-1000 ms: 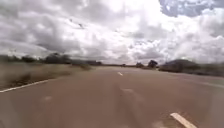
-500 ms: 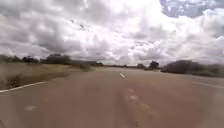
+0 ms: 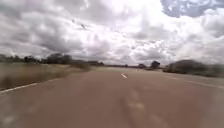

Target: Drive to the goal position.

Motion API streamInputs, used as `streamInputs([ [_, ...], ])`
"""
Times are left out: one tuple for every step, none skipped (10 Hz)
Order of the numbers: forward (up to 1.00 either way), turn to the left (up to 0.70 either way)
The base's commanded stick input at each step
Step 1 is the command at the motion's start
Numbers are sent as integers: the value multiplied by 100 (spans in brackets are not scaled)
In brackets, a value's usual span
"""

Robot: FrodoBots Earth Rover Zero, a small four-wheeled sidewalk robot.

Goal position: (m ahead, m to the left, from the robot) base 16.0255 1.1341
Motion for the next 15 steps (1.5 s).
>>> streamInputs([
  [100,0],
  [100,0],
  [100,0],
  [100,0],
  [100,0],
  [100,0],
  [100,0],
  [100,0],
  [100,0],
  [100,0],
  [100,0],
  [100,0],
  [100,-1],
  [100,-4],
  [100,-6],
])
